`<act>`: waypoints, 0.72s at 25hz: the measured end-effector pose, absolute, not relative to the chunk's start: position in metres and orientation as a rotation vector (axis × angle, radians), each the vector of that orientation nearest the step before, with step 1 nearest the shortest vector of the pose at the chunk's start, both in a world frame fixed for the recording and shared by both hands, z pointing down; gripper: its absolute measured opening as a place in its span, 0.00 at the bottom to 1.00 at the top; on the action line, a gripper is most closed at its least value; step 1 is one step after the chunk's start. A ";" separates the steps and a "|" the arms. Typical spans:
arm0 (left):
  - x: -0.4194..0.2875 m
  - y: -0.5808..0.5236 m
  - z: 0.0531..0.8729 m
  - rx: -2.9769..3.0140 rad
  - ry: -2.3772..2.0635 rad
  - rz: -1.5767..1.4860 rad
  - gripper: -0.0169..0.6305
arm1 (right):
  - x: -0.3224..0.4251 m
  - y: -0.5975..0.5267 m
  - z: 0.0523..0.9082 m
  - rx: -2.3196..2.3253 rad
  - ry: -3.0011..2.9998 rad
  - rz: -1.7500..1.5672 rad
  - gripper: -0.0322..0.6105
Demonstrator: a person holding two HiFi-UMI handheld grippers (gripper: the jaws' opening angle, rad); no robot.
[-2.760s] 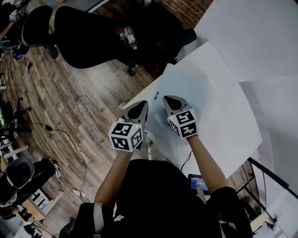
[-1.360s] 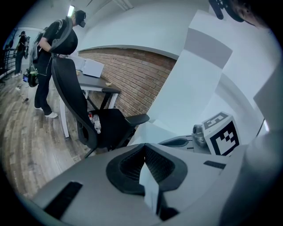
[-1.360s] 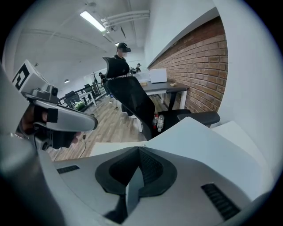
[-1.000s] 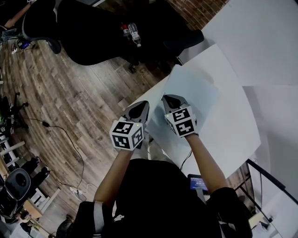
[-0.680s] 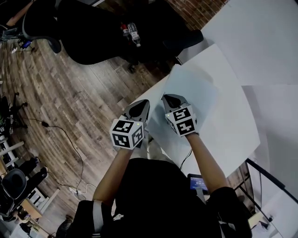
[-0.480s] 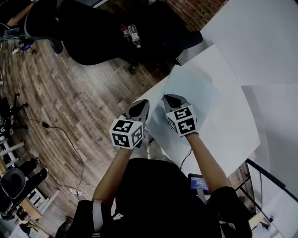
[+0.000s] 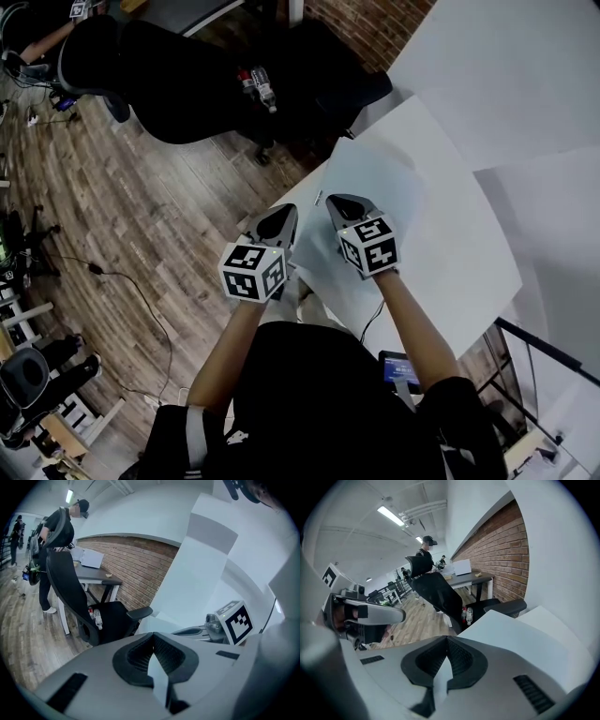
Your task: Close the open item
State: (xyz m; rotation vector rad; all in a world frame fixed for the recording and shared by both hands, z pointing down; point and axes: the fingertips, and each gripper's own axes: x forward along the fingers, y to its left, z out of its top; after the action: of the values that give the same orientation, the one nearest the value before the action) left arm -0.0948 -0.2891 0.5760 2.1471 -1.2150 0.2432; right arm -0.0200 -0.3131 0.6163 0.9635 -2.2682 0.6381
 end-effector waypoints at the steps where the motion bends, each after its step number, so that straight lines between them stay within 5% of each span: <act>1: -0.093 -0.288 0.573 2.152 -1.216 0.241 0.05 | -0.017 -0.312 0.613 0.970 -2.272 0.634 0.11; 18: -0.041 -0.251 0.505 2.329 -1.218 0.223 0.05 | 0.039 -0.266 0.545 1.113 -2.367 0.567 0.11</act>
State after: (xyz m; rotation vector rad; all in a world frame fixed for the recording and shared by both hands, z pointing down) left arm -0.0415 -0.2512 0.5053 2.3294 -1.2175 0.2233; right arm 0.0394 -0.2663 0.5452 1.1128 -2.3675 0.5668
